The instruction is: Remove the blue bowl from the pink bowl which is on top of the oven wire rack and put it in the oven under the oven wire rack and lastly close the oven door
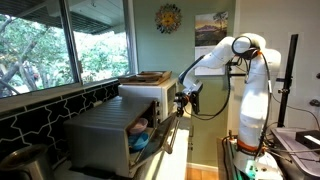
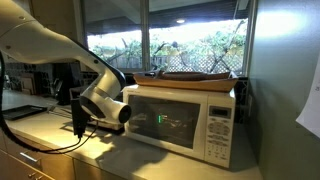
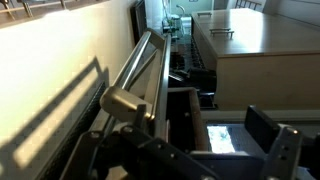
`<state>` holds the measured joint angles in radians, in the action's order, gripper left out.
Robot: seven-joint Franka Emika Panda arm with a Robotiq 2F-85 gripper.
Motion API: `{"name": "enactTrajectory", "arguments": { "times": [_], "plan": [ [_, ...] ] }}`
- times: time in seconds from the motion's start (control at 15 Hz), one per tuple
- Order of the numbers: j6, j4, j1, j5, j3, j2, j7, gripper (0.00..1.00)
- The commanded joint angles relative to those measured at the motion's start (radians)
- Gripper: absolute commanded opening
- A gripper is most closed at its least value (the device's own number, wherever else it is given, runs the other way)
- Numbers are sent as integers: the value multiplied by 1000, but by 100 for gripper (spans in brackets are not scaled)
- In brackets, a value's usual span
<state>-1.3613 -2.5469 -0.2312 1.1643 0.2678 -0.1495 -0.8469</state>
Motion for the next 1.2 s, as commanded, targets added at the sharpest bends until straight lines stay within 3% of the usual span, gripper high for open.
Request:
{"name": "enactTrajectory", "arguments": {
  "times": [0.0,0.47,1.13],
  "plan": [
    [7,-41,-10,80,-9,-63,1,100],
    [-58,-43,-1,171,-51,-109,48,100],
    [-143,-64,2,358,-99,-172,9,100]
  ]
}}
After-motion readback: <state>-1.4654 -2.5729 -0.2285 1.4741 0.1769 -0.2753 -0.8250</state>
